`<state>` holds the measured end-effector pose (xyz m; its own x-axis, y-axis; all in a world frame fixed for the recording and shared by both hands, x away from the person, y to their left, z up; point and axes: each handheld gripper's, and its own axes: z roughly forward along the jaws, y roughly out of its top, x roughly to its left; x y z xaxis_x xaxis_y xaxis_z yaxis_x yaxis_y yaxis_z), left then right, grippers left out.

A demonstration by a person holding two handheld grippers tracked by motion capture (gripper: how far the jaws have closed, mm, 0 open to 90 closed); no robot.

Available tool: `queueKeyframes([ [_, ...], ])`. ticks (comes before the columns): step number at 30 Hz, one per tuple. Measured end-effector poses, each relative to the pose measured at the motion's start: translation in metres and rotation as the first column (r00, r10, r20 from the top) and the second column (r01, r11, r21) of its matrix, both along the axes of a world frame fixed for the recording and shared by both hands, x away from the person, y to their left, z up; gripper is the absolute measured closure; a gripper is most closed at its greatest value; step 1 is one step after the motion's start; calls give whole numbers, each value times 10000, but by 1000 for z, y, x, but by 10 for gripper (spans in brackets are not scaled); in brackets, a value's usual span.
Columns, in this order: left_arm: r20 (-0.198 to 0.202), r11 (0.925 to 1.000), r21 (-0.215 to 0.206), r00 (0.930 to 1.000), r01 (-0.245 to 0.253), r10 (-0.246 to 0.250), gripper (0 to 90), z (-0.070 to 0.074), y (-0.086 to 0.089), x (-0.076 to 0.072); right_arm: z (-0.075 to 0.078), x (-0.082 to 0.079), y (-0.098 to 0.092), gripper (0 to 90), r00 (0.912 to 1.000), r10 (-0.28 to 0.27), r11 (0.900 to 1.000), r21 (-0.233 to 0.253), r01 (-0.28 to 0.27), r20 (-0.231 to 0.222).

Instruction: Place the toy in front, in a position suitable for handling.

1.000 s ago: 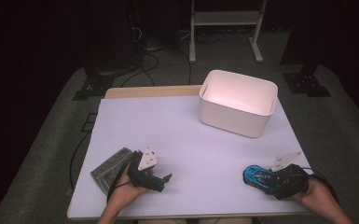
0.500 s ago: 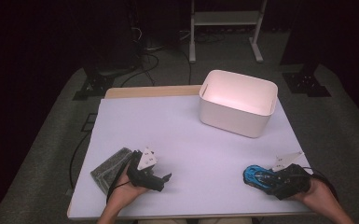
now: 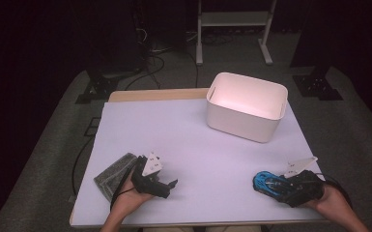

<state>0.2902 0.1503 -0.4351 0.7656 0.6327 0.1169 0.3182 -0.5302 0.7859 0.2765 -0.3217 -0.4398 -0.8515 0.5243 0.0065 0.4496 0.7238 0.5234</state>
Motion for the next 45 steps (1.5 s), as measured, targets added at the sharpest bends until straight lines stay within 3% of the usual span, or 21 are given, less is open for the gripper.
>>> queueKeyframes([
  [9,-1,10000,0,10000,3,-3,2,0,0,0,3,0,-2,252,10000,67,10000,65,-66,-55],
  [19,8,10000,0,10000,6,-6,2,0,0,0,-2,-5,2,251,9988,-85,9998,210,75,493],
  [20,4,10000,-11,10000,7,-7,2,0,0,0,-4,-7,5,248,9981,-84,10000,-14,85,615],
  [23,-6,10000,-7,10000,3,-3,2,0,-1,0,-3,-6,7,246,9985,-117,9997,-221,129,536],
  [24,19,10000,18,10000,52,-52,2,0,-1,-1,-1,-3,10,246,9994,-192,9988,-445,205,297],
  [28,25,10000,21,10000,26,-26,2,1,-1,-1,0,2,12,246,9997,-197,9980,-607,190,-119],
  [29,24,10000,28,10000,26,-26,2,1,-1,0,1,3,15,246,9995,-204,9958,-897,182,-237],
  [45,31,10000,-22,10000,-40,40,2,1,1,0,4,2,14,252,9998,179,9978,-642,-178,12],
])
